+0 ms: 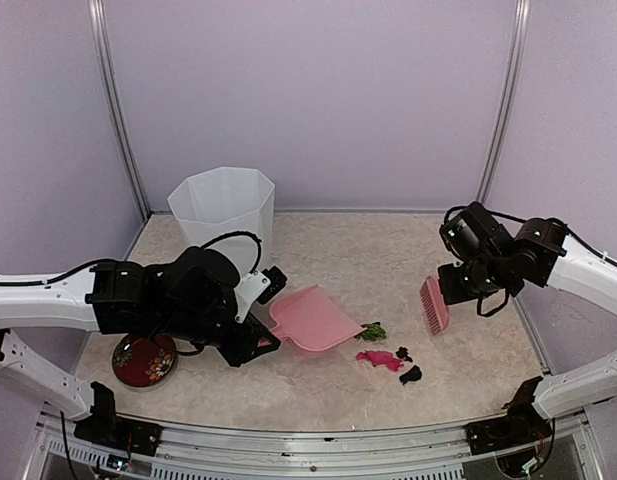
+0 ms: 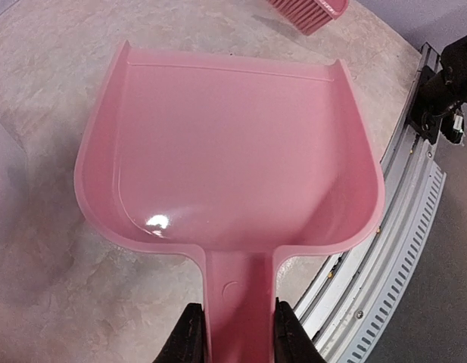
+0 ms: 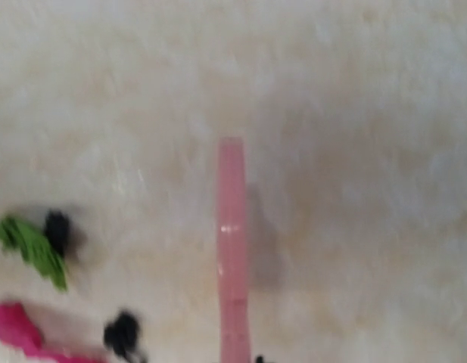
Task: Sweep away the paper scraps from the table
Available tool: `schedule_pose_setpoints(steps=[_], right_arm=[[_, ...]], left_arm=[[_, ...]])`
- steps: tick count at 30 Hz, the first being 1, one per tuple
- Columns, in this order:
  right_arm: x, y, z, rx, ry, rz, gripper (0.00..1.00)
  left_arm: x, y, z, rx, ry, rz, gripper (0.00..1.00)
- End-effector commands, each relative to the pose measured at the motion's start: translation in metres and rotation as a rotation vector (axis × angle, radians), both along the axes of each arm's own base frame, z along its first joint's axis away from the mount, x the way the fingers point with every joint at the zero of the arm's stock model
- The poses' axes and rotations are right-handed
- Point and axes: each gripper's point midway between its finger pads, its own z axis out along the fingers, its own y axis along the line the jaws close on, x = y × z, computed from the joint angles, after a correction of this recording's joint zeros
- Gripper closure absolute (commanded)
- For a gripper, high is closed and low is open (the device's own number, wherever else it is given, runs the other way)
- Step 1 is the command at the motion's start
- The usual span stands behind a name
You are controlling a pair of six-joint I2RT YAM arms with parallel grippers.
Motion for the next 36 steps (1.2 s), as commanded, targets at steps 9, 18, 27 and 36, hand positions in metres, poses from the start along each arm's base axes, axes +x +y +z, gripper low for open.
schedule_pose_setpoints(steps=[9, 18, 27, 36], right_arm=[[-0.063, -0.02, -0.043, -0.067, 0.394, -0.071, 1.0], [-0.069, 0.024, -0.074, 0.058, 0.489, -0.025, 1.0], [-0.036, 0.081, -0.073, 0.187, 0.447, 0.041, 1.0], [-0.007, 0.117, -0.061, 0.217, 0.382, 0.112, 1.0]], left_arm=[[0.004, 0.005, -0.013, 0.011, -0.035, 0.029, 1.0], [0.002, 0.007, -0.023, 0.009, -0.033, 0.02, 1.0], [-0.015, 0.001, -0.042, 0.035, -0.002, -0.04, 1.0], [-0.032, 0.0, -0.068, 0.09, 0.048, -0.077, 1.0]])
